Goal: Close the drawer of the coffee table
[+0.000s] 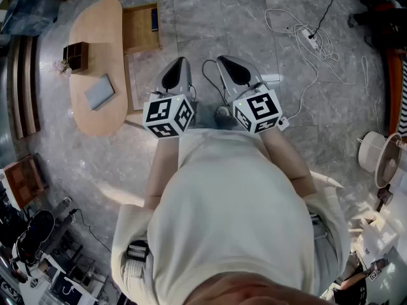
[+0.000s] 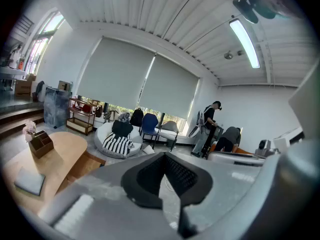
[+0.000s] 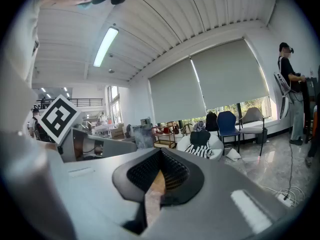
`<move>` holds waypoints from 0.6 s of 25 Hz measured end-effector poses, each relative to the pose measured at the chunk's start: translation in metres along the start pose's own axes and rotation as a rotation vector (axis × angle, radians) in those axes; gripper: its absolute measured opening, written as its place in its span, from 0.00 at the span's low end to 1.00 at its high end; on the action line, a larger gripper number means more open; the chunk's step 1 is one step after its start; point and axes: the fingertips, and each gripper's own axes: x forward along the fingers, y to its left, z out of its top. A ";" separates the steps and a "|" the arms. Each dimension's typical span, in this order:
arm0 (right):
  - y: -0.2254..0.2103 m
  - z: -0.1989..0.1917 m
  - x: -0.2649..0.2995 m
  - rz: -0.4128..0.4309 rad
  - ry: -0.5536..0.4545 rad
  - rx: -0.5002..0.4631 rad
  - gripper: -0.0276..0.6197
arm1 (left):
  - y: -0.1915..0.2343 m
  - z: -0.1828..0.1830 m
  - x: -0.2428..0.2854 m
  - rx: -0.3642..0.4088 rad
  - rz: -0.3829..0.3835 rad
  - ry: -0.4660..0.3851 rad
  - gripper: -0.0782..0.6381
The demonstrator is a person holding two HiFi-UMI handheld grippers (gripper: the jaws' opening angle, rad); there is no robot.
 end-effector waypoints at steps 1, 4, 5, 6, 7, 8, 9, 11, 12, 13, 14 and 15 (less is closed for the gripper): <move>0.005 -0.001 -0.005 -0.006 -0.001 -0.005 0.04 | -0.002 -0.002 -0.007 0.008 -0.007 -0.001 0.11; 0.016 -0.002 -0.019 -0.026 -0.008 -0.022 0.04 | -0.007 -0.008 -0.024 0.025 -0.015 0.000 0.11; 0.017 -0.001 -0.023 -0.031 -0.013 -0.024 0.04 | -0.008 -0.009 -0.028 0.026 -0.012 0.001 0.11; 0.017 0.000 -0.027 -0.035 -0.016 -0.021 0.04 | -0.009 -0.010 -0.030 0.023 -0.009 0.001 0.11; 0.015 0.000 -0.029 -0.037 -0.019 -0.017 0.04 | -0.010 -0.010 -0.031 0.016 -0.006 -0.001 0.11; 0.014 0.001 -0.031 -0.036 -0.020 -0.013 0.04 | -0.010 -0.009 -0.032 0.007 -0.004 -0.002 0.11; 0.014 0.001 -0.033 -0.034 -0.020 -0.012 0.04 | -0.011 -0.010 -0.033 -0.001 -0.002 -0.004 0.11; 0.016 0.001 -0.037 -0.028 -0.023 -0.015 0.04 | -0.011 -0.010 -0.037 -0.006 0.004 -0.008 0.11; 0.016 0.000 -0.038 -0.026 -0.025 -0.017 0.04 | -0.011 -0.010 -0.038 -0.003 0.009 -0.011 0.11; 0.016 0.000 -0.038 -0.024 -0.028 -0.017 0.04 | -0.011 -0.010 -0.039 0.001 0.013 -0.014 0.11; 0.017 0.000 -0.039 -0.020 -0.031 -0.015 0.04 | -0.011 -0.010 -0.040 0.003 0.013 -0.017 0.11; 0.017 0.000 -0.039 -0.013 -0.034 -0.009 0.04 | -0.011 -0.010 -0.041 0.004 0.012 -0.021 0.11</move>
